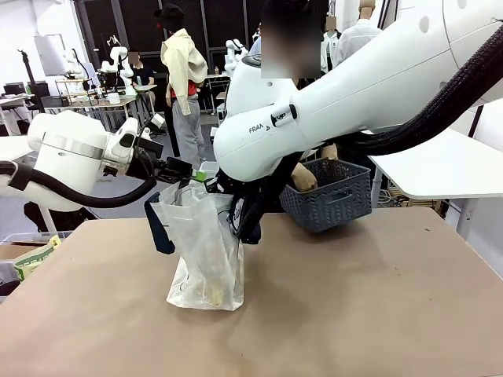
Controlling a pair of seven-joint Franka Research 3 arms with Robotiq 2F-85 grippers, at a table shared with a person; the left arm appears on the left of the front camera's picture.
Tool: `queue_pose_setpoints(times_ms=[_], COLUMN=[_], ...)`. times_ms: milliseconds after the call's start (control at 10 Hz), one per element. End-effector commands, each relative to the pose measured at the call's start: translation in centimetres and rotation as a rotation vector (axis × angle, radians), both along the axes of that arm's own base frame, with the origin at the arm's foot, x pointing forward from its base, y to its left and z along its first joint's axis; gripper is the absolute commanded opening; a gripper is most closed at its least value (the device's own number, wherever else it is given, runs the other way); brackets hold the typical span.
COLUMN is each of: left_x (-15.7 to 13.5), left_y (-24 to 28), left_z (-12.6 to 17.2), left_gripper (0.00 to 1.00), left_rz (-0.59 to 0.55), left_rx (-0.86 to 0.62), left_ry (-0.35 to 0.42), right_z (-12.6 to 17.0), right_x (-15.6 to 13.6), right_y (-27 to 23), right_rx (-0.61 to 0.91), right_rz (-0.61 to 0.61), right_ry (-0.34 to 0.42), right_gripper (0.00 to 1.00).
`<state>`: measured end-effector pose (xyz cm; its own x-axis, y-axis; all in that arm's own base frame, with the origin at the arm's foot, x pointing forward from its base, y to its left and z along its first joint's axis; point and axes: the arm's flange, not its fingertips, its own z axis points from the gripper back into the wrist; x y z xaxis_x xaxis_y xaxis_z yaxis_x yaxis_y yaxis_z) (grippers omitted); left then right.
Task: Transfer purchased items from the store into the shopping bag.
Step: Move the Reusable shopping bag to the right side of the table.
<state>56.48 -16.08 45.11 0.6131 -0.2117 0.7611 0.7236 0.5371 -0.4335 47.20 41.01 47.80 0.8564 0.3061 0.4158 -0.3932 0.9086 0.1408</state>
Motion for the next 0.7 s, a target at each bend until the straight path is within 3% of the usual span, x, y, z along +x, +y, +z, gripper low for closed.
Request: queue_pose_setpoints(times_ms=[0,600], left_x=[0.43,0.08], left_y=[0.27,0.14], left_z=[-0.60,-0.39], left_gripper=[0.75,0.75], left_rz=[-0.022,-0.005], left_rx=[-0.028,-0.005], left_ry=[-0.016,0.010], right_z=[-0.56,-0.17], right_x=[0.28,0.03], right_y=[0.61,0.09], right_rx=[-0.001,0.000], right_rz=[0.018,0.001], right_ry=[-0.016,0.001], right_gripper=[0.00,0.00])
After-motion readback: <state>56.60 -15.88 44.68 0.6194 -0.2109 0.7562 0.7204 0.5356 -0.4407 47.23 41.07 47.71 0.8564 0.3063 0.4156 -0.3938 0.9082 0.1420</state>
